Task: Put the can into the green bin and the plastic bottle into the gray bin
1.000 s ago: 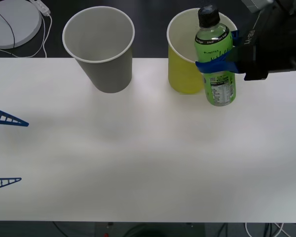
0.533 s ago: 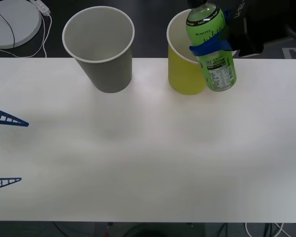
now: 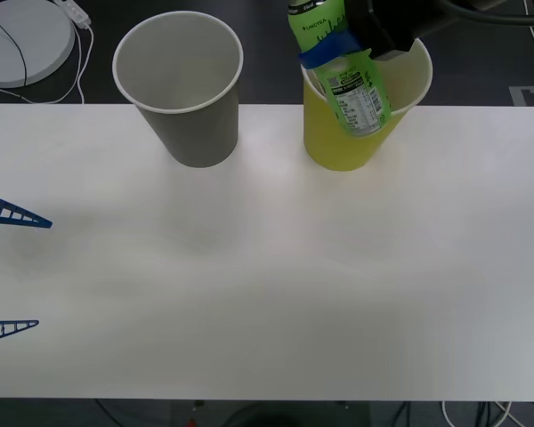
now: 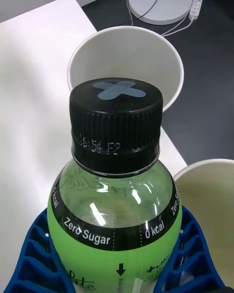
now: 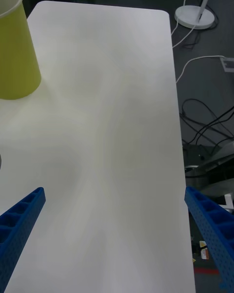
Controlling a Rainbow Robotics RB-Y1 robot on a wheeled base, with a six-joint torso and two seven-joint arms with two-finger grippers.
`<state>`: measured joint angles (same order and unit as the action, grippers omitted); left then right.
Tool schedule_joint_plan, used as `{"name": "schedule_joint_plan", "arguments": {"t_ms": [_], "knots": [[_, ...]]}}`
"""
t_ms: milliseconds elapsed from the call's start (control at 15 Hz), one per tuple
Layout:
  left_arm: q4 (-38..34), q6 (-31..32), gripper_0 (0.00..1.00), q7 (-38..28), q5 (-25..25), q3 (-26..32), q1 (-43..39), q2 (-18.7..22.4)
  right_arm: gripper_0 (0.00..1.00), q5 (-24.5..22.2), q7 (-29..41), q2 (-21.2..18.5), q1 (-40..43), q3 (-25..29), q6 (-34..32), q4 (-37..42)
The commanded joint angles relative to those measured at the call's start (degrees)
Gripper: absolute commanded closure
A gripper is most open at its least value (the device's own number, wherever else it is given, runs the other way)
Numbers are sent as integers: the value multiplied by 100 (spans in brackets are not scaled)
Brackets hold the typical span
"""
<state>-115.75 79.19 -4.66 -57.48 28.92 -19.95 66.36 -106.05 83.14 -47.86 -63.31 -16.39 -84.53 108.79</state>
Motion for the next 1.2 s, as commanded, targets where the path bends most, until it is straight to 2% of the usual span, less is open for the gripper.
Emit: {"name": "schedule_joint_plan", "arguments": {"t_ms": [67,533,1200], "knots": [[0,0,0,0,0,0,0,0,100,-276,0,427,-480,-128,-309,-525],[0,0,0,0,0,0,0,0,100,-1190,9,1534,-1412,-348,-511,-1975],[0,0,0,0,0,0,0,0,100,-2227,9,2624,-2212,-462,-476,-3478]]}}
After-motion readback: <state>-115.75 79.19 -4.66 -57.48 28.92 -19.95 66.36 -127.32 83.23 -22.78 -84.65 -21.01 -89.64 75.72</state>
